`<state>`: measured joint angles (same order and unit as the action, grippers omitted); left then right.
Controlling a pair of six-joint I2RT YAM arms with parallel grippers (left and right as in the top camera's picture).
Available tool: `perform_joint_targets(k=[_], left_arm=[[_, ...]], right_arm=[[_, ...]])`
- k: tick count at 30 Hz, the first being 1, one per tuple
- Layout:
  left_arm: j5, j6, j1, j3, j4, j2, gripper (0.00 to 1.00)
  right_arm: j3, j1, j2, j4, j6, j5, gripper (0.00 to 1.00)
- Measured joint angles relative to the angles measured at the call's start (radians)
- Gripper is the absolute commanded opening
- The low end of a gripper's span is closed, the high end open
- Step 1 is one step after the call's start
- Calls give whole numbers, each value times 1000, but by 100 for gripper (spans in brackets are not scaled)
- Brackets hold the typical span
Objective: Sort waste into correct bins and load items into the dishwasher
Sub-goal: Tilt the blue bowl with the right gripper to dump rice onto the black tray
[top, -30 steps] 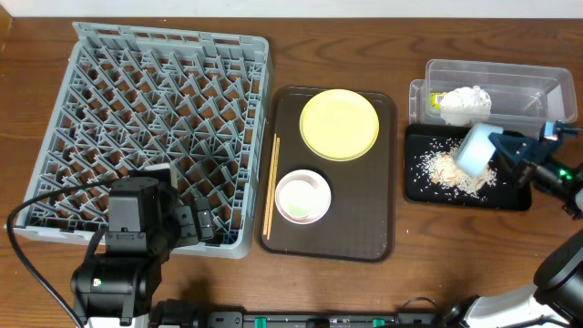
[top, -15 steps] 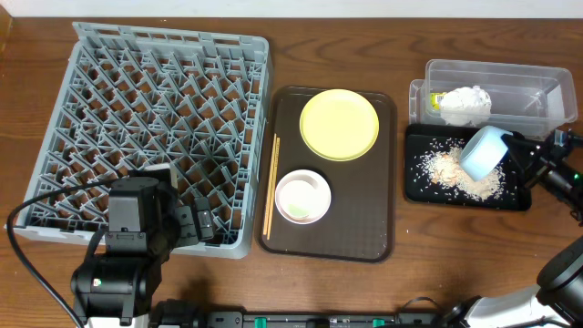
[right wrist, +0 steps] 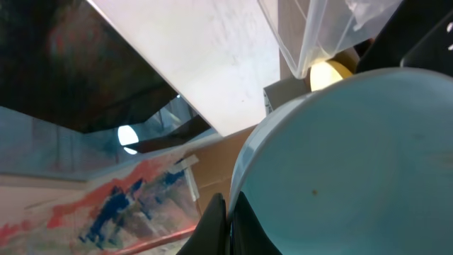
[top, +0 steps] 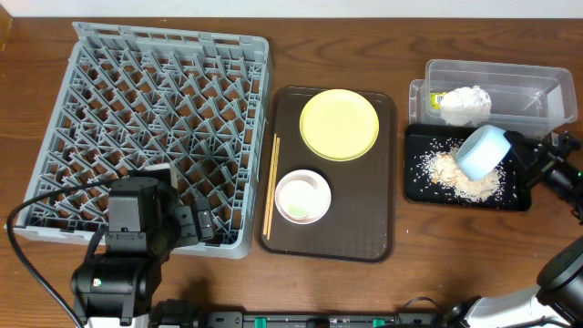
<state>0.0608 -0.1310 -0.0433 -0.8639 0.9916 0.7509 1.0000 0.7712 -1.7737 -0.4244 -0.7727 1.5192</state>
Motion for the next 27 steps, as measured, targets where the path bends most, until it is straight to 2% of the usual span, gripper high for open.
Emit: perform_joint_targets(k=[7,17,27], left_arm=[[0,0,0,0,0,0,98],[0,0,0,0,0,0,98],[0,0,0,0,0,0,98]], right_arm=[[1,0,0,84,-58,0,1],[2,-82,0,54,93,5,1],[2,-112,0,29,135,-12,1]])
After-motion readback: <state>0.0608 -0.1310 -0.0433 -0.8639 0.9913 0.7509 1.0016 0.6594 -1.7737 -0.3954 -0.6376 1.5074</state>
